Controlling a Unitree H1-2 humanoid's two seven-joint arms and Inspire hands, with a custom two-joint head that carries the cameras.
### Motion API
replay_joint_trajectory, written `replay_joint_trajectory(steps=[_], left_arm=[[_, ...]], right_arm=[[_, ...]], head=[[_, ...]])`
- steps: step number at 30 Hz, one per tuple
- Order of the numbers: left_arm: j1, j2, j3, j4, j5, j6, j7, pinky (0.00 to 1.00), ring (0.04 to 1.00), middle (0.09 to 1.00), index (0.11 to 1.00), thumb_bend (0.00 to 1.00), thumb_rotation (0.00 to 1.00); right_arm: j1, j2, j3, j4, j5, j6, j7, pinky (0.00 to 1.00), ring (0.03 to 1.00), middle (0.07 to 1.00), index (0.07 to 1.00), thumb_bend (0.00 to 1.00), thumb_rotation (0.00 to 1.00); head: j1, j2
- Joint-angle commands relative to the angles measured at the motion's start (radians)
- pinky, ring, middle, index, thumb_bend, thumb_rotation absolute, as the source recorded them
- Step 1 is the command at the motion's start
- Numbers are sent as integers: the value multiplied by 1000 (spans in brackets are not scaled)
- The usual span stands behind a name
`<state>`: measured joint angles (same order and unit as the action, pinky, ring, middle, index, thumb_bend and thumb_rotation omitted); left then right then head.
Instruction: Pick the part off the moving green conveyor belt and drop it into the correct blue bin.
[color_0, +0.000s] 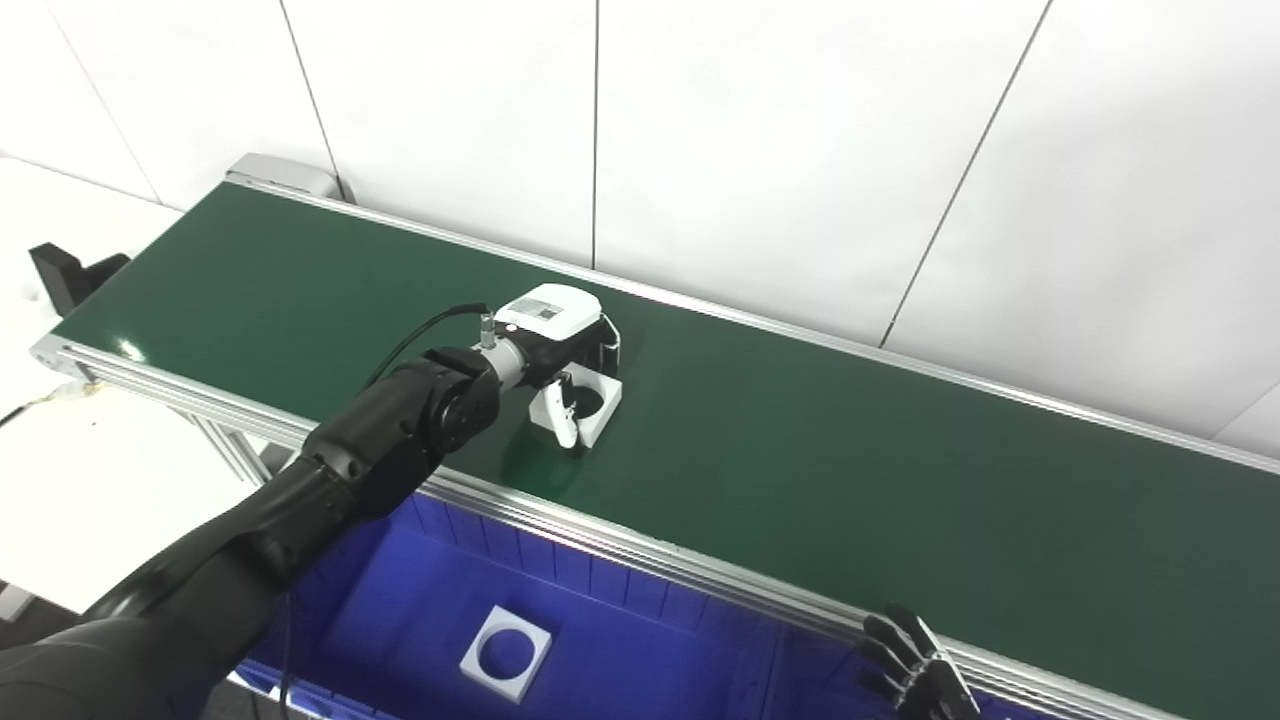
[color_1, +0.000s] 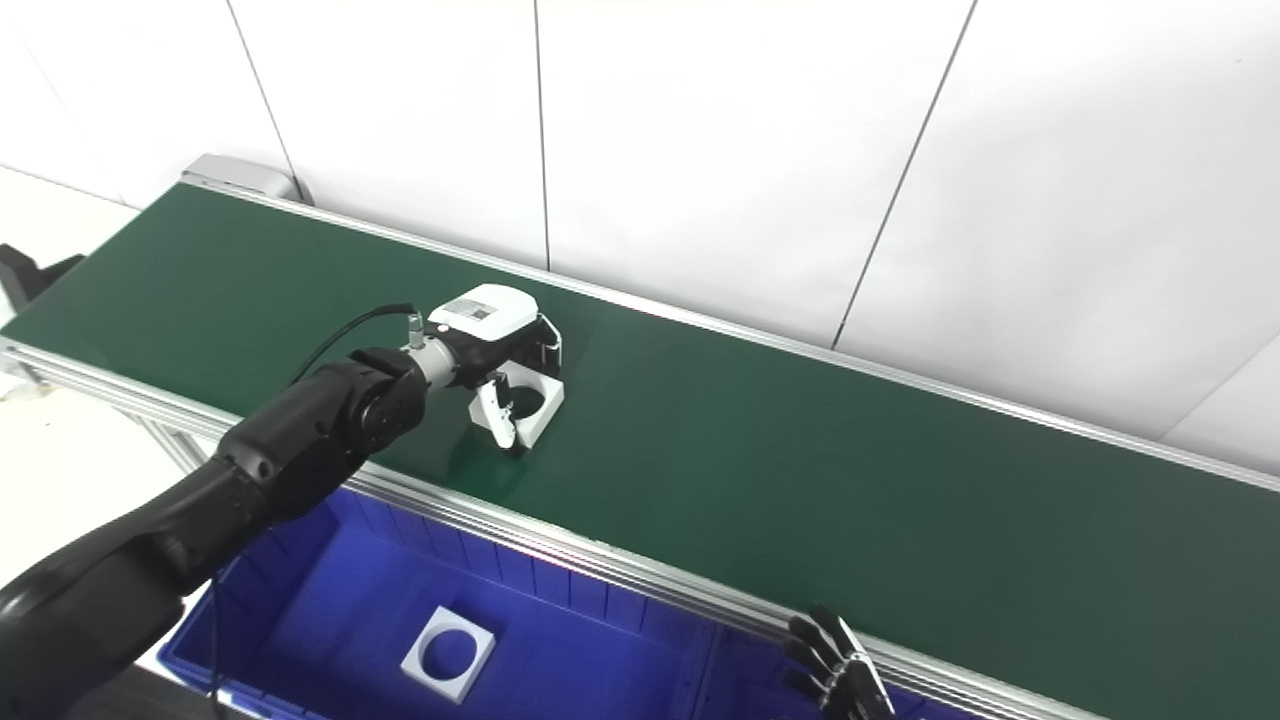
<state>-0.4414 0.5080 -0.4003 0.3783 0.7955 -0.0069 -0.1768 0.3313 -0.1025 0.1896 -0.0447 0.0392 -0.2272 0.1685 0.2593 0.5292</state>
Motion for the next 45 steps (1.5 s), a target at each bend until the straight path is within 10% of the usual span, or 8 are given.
replay_joint_trajectory(steps=[1, 32, 40, 45], left_arm=[[-7, 35, 25, -59, 3, 2, 16, 679, 533, 468, 513, 520, 0], [336, 27, 311, -832, -292, 179, -225, 583, 529, 472, 499, 523, 0], [489, 6, 345, -974, -405, 244, -257, 471, 492, 486, 488, 521, 0], [562, -7, 349, -1022, -405, 268, -259, 493, 496, 489, 486, 521, 0]], right_arm=[[-5, 8, 0, -35, 1, -52, 6, 759, 824, 846, 887, 753, 556], [3, -2, -7, -62, 14, -35, 8, 732, 817, 843, 887, 789, 584], [1, -5, -9, -73, 22, -33, 12, 749, 822, 846, 888, 771, 577], [1, -7, -9, -117, 31, -1, 12, 754, 824, 845, 883, 746, 578]], head=[[0, 0], [-4, 52], [-7, 93], [-25, 191]])
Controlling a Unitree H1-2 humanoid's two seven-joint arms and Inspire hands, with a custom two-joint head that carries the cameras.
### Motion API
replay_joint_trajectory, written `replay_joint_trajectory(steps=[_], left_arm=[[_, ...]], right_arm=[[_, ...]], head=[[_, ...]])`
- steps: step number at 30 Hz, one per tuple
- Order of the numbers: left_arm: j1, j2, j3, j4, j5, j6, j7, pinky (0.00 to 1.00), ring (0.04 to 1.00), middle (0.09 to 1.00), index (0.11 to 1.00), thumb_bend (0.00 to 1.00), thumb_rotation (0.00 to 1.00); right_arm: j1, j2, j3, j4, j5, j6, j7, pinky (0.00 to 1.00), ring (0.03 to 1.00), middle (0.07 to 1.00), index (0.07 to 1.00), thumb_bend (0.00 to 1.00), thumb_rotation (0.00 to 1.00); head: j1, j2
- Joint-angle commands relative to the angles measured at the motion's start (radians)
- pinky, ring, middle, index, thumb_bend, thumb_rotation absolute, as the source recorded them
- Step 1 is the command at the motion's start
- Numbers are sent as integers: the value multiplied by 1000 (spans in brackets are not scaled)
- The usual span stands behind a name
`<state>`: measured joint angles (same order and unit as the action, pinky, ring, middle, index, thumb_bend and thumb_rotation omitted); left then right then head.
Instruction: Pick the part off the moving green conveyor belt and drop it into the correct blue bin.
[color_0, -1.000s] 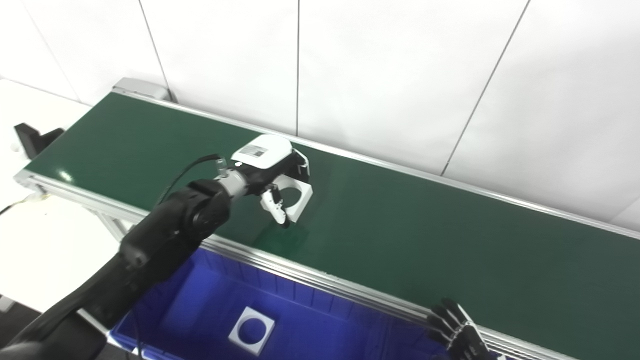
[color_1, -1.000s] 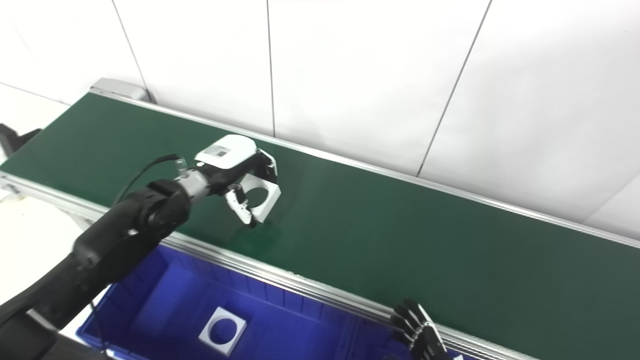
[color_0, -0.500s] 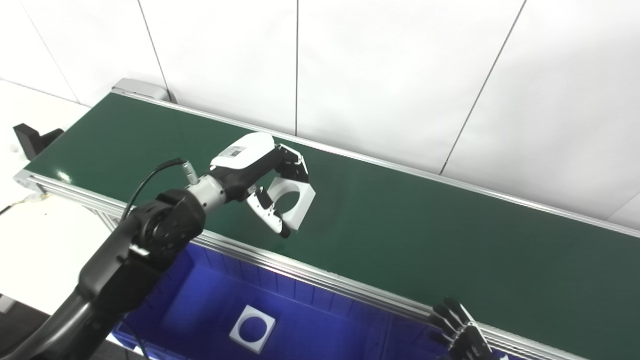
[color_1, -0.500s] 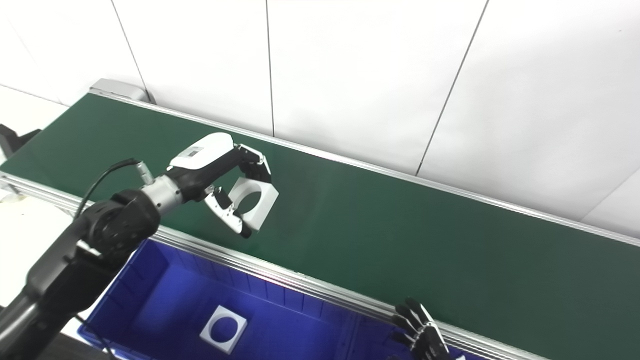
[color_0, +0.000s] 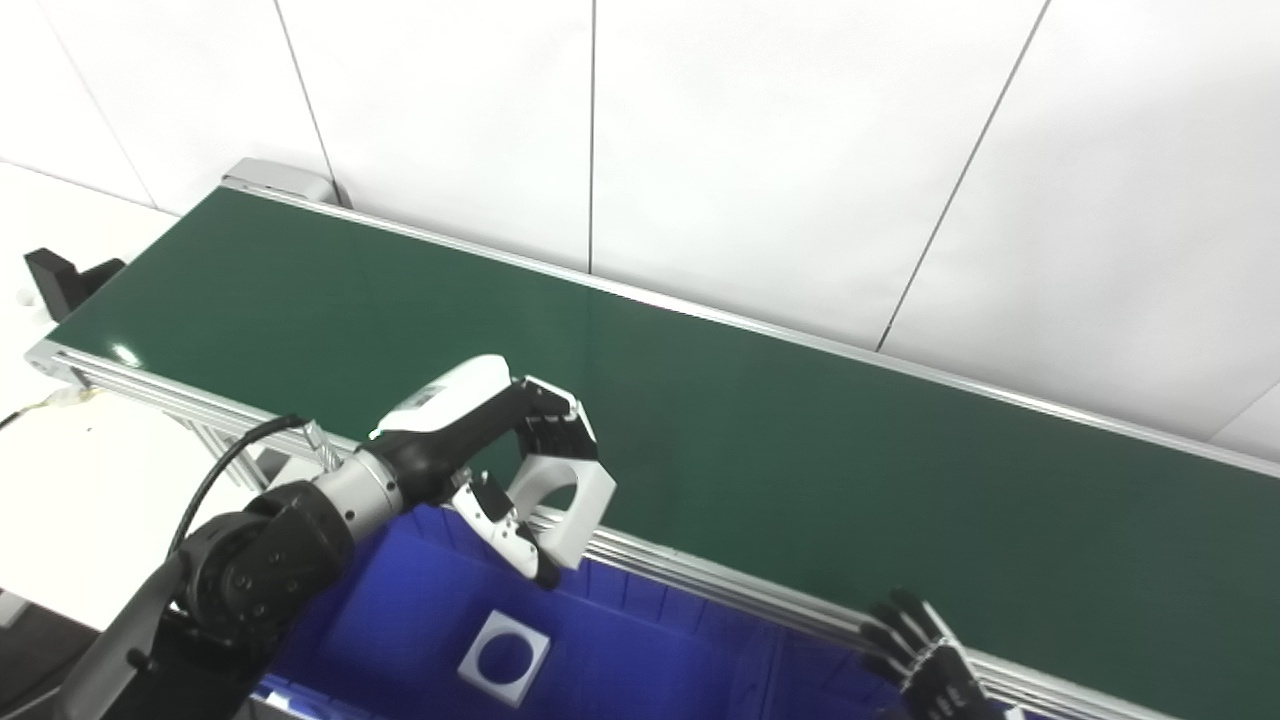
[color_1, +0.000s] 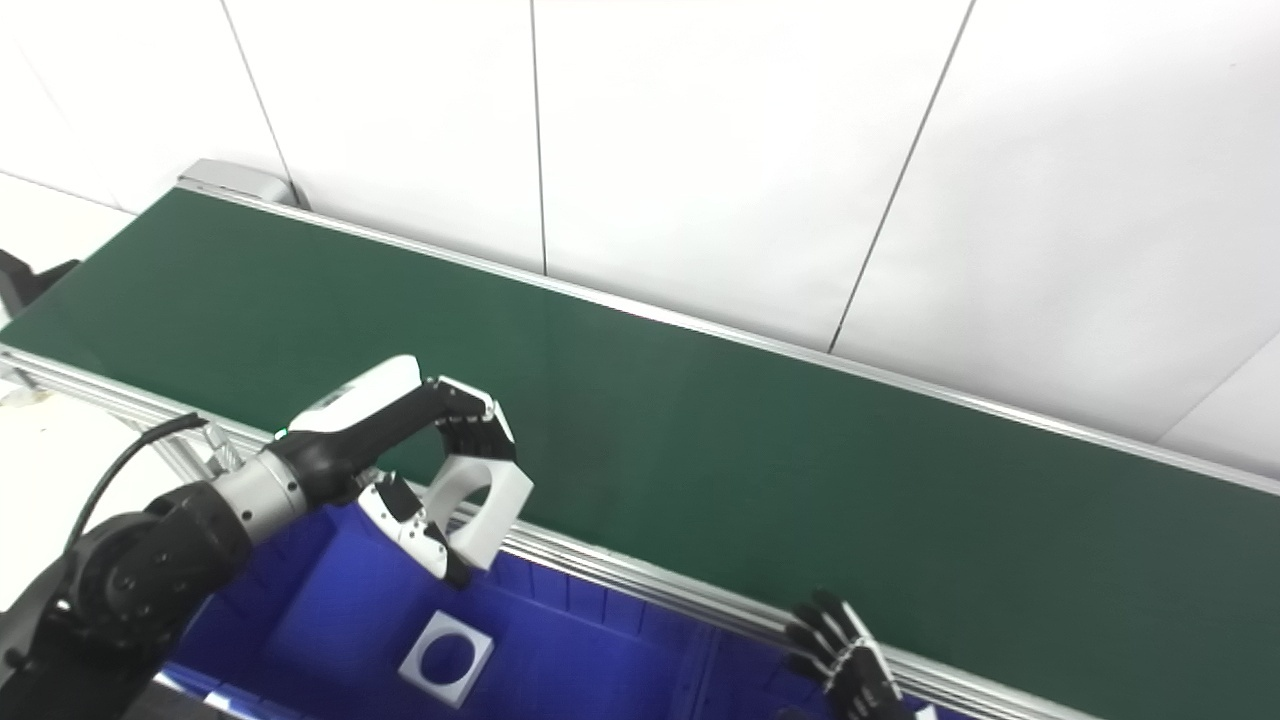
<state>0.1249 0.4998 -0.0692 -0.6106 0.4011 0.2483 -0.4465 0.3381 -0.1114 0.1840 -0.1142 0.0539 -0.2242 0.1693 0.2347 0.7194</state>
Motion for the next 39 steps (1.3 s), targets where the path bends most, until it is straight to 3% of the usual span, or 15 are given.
replay_joint_trajectory(steps=[1, 6, 15, 22, 28, 39], left_arm=[[7, 3, 22, -42, -14, 19, 9, 494, 500, 493, 484, 521, 0], [55, 5, 52, -38, -40, -19, 31, 458, 484, 489, 487, 521, 0], [130, -11, 66, -6, -41, -9, 43, 471, 498, 494, 486, 520, 0], [171, -35, 57, 84, -25, -40, 87, 407, 460, 488, 488, 522, 0], [187, -50, 30, 187, -2, -57, 113, 528, 542, 513, 477, 519, 0], [183, -84, -25, 324, 41, -105, 173, 431, 433, 491, 508, 504, 0]], right_arm=[[-8, 2, -4, -60, 22, 8, 12, 756, 825, 845, 882, 742, 577], [-15, -4, -9, -88, 27, 40, 9, 743, 816, 837, 877, 763, 584], [-31, -19, -23, -115, 45, 78, 14, 724, 805, 831, 872, 793, 599], [-37, -20, -31, -121, 61, 92, 13, 726, 804, 825, 862, 808, 591], [-36, -23, -33, -134, 58, 106, 14, 724, 802, 823, 859, 811, 593], [-30, -22, -34, -155, 62, 129, 14, 724, 802, 823, 861, 822, 591]], head=[[-4, 29], [-5, 79], [18, 153], [26, 170], [28, 183], [27, 195]])
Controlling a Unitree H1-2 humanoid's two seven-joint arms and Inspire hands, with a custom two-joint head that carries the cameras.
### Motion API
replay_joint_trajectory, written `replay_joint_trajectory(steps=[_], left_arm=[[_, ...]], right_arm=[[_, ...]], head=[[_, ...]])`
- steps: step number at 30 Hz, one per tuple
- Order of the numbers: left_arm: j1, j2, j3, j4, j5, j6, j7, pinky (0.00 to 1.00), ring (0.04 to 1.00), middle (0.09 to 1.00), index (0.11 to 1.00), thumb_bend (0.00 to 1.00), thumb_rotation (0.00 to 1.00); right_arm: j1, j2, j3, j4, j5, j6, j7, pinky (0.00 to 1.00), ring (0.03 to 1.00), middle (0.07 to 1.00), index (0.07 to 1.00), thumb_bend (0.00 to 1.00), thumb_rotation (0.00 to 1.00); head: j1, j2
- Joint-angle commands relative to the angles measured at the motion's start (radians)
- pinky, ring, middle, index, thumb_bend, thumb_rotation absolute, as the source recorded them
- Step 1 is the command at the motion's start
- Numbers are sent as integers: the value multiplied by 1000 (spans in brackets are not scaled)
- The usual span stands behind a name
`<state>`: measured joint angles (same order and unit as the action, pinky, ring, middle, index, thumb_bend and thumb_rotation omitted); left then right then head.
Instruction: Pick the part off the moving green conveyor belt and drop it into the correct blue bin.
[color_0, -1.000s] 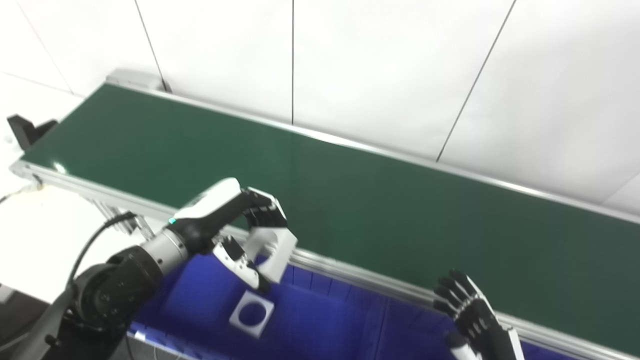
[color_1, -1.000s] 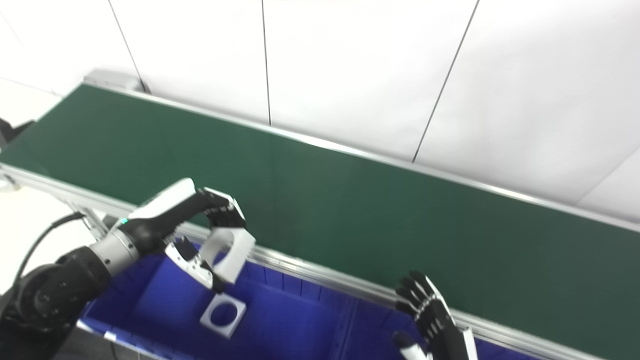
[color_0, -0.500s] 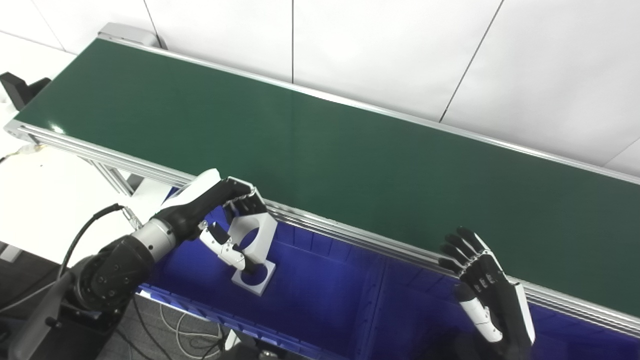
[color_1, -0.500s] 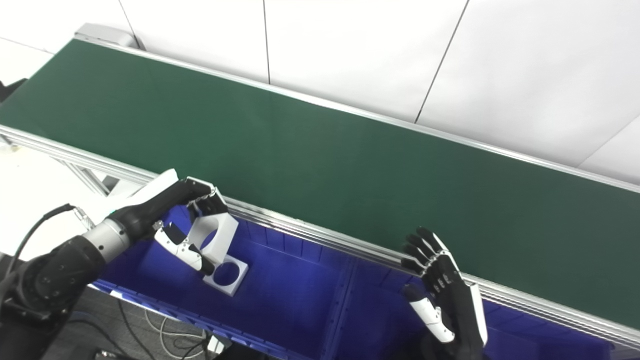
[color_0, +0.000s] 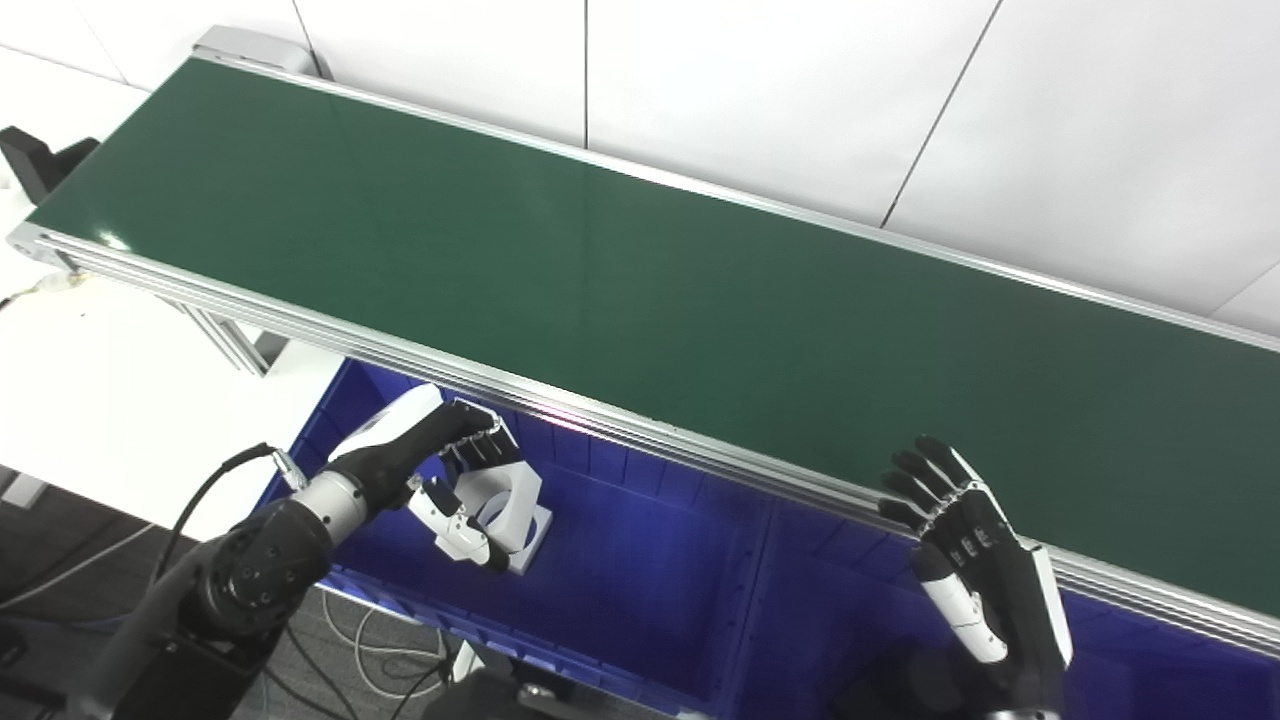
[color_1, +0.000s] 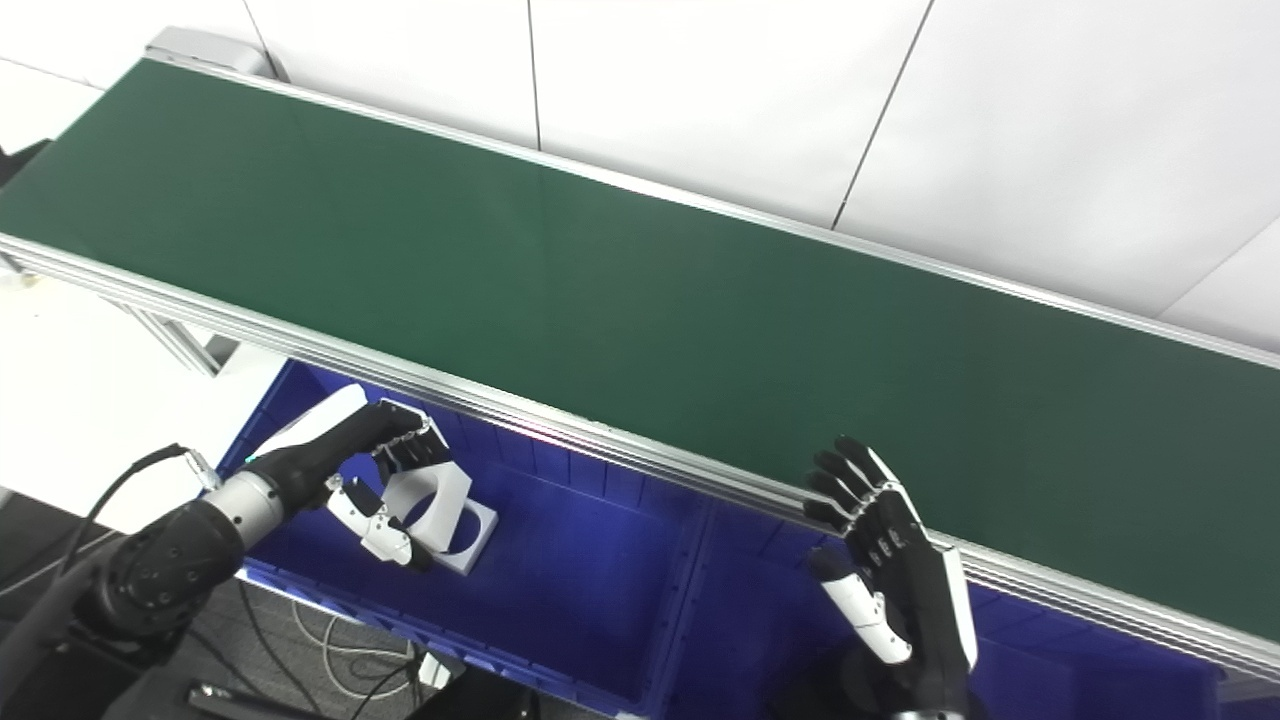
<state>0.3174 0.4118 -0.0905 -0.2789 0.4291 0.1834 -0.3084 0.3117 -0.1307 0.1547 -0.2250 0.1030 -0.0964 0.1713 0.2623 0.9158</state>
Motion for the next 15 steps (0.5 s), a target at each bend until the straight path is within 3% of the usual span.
replay_joint_trajectory(steps=[1, 7, 15], left_arm=[[-12, 1, -10, 11, 23, -47, 43, 430, 431, 492, 508, 503, 0], [-26, -9, -38, 91, 60, -87, 91, 406, 418, 483, 518, 501, 0], [-26, -1, -49, 82, 73, -79, 97, 426, 430, 490, 511, 502, 0]], right_arm=[[-2, -3, -5, -47, 11, 3, 11, 723, 801, 823, 862, 823, 591], [-1, -4, -4, -54, 7, 5, 12, 717, 799, 823, 864, 824, 598], [-1, -7, -7, -48, 20, -3, 21, 720, 800, 823, 867, 810, 587]], head=[[-2, 1], [-2, 2], [-3, -2]])
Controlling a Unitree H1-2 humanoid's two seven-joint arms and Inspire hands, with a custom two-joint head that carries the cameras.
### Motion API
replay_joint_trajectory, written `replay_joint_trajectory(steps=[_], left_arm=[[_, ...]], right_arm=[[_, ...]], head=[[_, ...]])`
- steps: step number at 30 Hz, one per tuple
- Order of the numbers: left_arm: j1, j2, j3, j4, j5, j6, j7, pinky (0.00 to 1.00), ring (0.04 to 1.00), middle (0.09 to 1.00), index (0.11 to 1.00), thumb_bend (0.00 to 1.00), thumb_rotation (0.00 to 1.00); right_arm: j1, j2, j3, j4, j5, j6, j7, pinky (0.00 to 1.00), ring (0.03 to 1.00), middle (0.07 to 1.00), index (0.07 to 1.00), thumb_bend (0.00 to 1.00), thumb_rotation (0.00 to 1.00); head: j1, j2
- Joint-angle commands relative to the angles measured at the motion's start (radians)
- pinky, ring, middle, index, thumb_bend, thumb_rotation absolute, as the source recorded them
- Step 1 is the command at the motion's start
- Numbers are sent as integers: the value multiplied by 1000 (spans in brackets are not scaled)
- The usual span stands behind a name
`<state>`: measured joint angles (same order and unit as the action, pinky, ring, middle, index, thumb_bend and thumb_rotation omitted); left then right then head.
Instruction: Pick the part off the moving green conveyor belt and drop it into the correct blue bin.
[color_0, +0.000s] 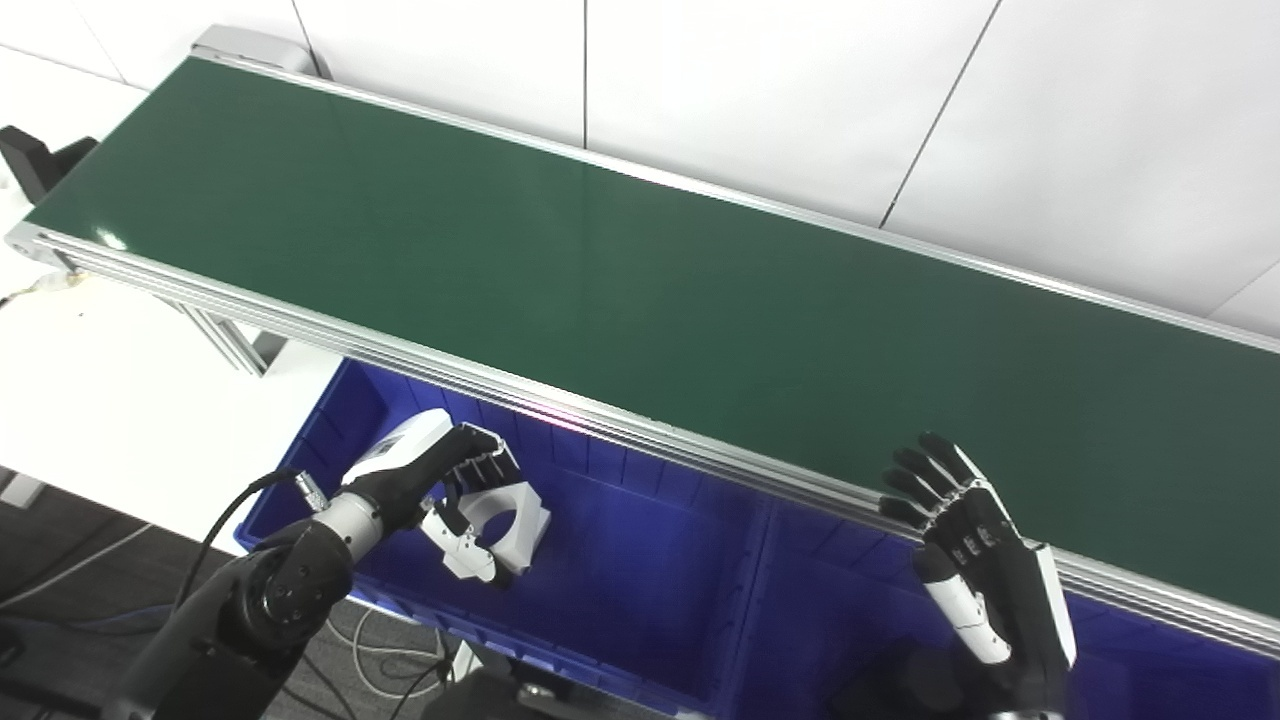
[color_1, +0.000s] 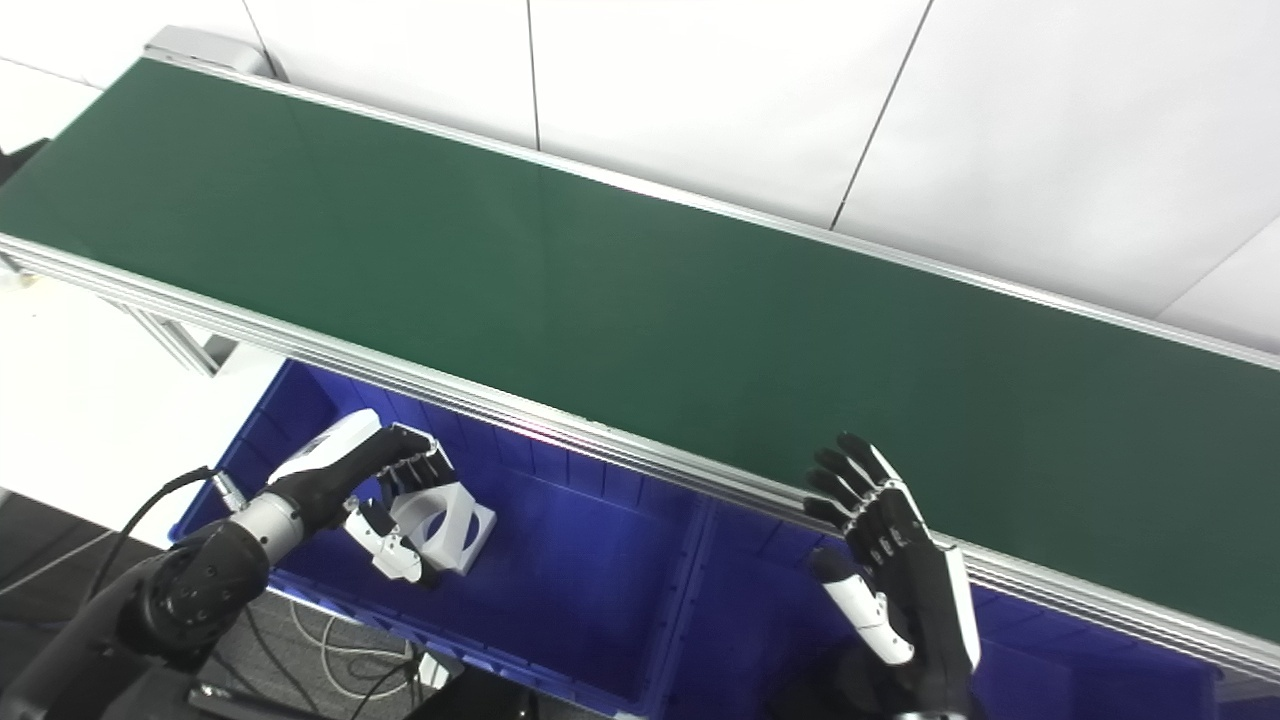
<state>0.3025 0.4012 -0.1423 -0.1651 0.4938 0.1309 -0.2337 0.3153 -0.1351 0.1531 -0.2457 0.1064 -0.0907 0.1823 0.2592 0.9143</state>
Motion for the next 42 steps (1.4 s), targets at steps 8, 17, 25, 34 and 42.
replay_joint_trajectory(steps=[8, 17, 25, 34, 42], left_arm=[[-6, 8, 4, -69, 44, 14, 19, 630, 662, 635, 551, 568, 16], [-2, 25, -4, -117, 104, 58, -13, 866, 976, 994, 990, 898, 0], [-3, 43, -3, -218, 133, 141, -101, 870, 980, 1000, 1000, 846, 0], [-19, 29, 73, -444, 30, 148, -143, 766, 906, 941, 959, 685, 268], [-103, -42, 49, -537, -169, 109, -154, 727, 834, 871, 884, 745, 660]], right_arm=[[-3, 2, -8, -27, 14, -6, 10, 724, 801, 825, 864, 812, 582], [-2, 6, -6, -24, -1, -13, 6, 717, 799, 821, 859, 814, 590], [-2, 5, -7, -13, 3, -20, 13, 721, 801, 824, 864, 819, 594], [-4, 2, -8, 4, 1, -32, 15, 719, 798, 821, 869, 819, 602], [-11, 5, -7, 28, -5, -43, 16, 711, 795, 821, 862, 813, 604]], head=[[-7, -9], [-19, -16], [-33, -26], [-69, -52], [-107, -75]])
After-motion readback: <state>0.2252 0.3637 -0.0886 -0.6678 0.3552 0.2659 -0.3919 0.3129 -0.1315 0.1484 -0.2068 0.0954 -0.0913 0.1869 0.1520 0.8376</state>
